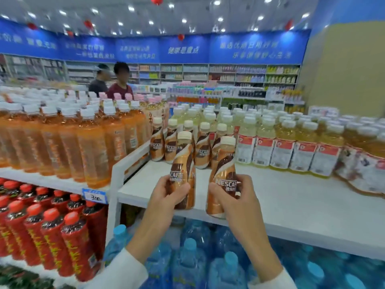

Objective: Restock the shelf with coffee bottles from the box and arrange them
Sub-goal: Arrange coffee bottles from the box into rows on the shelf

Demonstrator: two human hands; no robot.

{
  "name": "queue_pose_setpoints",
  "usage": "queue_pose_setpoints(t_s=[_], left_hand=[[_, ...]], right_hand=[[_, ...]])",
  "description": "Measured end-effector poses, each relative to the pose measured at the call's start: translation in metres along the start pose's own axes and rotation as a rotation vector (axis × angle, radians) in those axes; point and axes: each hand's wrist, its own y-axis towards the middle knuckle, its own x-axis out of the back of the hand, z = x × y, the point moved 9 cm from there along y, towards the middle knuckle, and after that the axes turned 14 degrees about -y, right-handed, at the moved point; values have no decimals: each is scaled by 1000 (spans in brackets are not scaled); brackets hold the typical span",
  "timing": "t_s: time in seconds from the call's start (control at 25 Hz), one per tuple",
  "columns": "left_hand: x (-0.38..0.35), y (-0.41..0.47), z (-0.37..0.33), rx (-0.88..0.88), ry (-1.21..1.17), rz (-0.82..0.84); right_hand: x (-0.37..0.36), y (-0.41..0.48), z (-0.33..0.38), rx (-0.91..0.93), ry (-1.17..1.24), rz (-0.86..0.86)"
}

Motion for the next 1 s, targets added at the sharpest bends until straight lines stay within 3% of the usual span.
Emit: queue_pose_setpoints(t_s=[0.2,0.44,0.68,1.0], left_hand=[[-30,40,2,-7,229,153],[-25,54,27,3,366,151],[-21,52,33,-50,439,138],[-4,58,30,-4,424,164]], right_hand=[[8,32,0,27,-101,-72],[-6,44,-24,11,-193,-56],[-10,38,-33,2,-186,-80],[-7,36,-43,-51,-139,24]])
